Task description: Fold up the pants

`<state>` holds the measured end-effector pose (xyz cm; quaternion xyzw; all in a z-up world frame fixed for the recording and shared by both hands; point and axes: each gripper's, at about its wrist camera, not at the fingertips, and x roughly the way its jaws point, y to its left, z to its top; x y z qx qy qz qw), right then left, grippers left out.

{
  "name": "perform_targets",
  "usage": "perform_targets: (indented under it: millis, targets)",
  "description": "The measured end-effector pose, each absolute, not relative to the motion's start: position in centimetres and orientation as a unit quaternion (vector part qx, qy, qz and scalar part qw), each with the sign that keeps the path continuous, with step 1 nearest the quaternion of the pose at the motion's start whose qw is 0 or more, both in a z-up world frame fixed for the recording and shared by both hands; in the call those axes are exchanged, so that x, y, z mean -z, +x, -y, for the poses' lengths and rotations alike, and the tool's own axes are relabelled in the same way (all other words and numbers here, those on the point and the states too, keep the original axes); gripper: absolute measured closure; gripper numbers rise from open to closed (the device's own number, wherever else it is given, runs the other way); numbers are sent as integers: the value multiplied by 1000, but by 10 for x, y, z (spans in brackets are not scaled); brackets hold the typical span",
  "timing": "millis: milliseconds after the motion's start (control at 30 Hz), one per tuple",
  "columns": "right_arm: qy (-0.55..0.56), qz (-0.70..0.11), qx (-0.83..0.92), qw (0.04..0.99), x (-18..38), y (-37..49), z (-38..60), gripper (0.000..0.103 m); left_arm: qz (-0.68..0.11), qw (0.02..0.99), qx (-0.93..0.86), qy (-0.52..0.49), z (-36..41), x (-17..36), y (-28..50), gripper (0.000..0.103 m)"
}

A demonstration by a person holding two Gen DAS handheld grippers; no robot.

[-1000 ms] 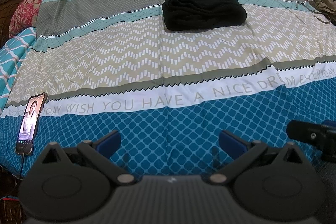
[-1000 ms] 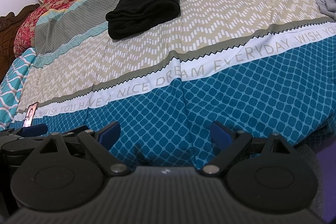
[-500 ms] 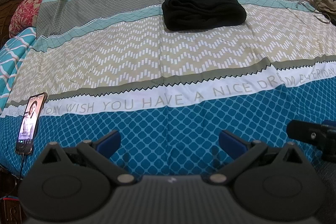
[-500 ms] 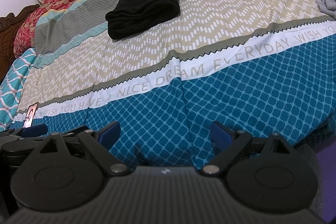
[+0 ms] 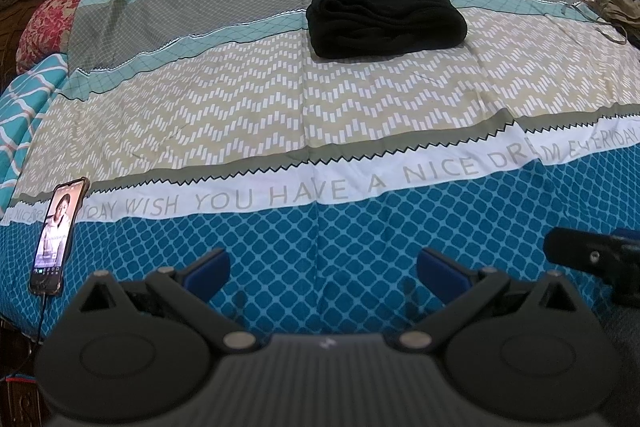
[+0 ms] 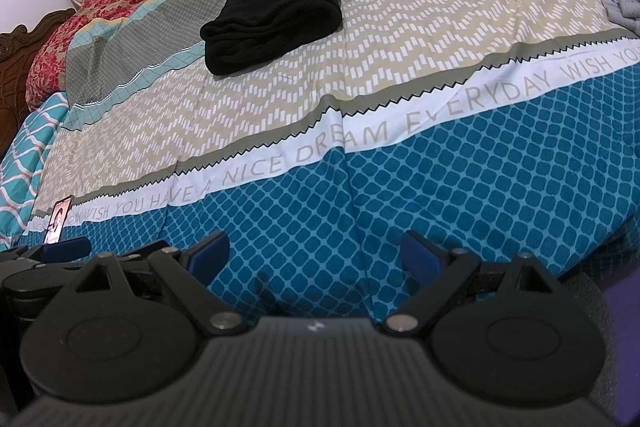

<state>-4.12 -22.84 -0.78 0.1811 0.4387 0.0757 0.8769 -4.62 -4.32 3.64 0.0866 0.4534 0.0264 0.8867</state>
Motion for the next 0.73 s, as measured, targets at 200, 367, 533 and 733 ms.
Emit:
perform_targets:
  millis: [200, 367, 533, 733]
  targets:
    - [181, -439, -76, 877, 8, -41, 229, 9, -453, 887, -25, 88, 44, -37, -46, 0]
    - [181, -439, -76, 877, 8, -41, 229, 9, -453, 887, -25, 88, 44, -37, -46, 0]
    - [181, -439, -76, 877, 8, -41, 229, 9, -453, 887, -25, 89, 44, -37, -47, 0]
    - [181, -438, -77, 877, 9, -41, 228, 9, -438, 894, -21, 91, 45, -42, -49, 0]
